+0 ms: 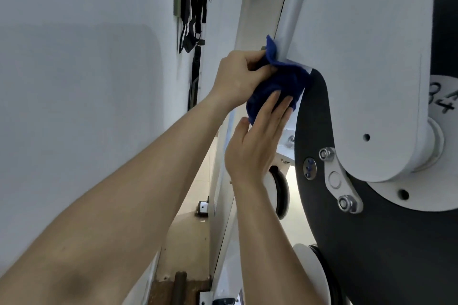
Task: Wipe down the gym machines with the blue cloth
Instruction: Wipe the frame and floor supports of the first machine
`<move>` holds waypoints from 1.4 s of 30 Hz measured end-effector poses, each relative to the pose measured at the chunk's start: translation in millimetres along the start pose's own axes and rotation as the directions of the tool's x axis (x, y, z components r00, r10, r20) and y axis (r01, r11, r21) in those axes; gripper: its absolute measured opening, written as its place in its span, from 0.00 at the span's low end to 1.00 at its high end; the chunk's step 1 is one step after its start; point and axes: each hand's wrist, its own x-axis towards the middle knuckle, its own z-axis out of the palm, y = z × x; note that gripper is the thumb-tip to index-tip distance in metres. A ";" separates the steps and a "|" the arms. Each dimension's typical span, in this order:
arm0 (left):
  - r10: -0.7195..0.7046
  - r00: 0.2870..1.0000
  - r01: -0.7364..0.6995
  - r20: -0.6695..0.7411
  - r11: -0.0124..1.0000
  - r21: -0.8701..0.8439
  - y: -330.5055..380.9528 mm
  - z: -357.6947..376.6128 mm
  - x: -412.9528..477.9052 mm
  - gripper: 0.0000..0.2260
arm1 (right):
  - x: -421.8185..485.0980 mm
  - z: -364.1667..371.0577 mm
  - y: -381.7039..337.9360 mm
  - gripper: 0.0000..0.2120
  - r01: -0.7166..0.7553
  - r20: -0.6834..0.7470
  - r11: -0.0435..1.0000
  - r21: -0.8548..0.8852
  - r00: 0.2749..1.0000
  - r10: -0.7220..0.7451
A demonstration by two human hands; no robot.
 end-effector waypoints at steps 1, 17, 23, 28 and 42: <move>0.019 1.000 -0.019 -0.004 1.000 0.014 6.0 -1.8 5.2 0.12 | 8.6 -0.2 -5.7 0.35 0.000 -0.018 1.000 0.012 1.000 0.000; 0.027 0.999 -0.022 -0.045 0.995 0.100 6.1 5.7 0.8 0.18 | 23.9 -14.1 -17.7 0.33 -0.082 0.006 0.988 0.127 0.997 0.082; -0.101 0.995 0.100 0.025 0.994 0.050 -21.2 6.7 -26.7 0.07 | -6.7 -13.8 -0.7 0.35 -0.044 0.029 0.995 0.084 0.999 0.042; -0.205 0.978 0.206 0.048 0.978 -0.031 -41.8 17.1 -69.1 0.06 | -26.9 -30.3 14.5 0.30 -0.089 0.121 0.994 0.057 0.989 0.081; -0.213 0.977 0.213 0.021 0.977 0.022 -55.0 29.0 -93.7 0.05 | -49.2 -37.5 9.7 0.30 -0.226 0.141 0.969 0.100 0.967 0.211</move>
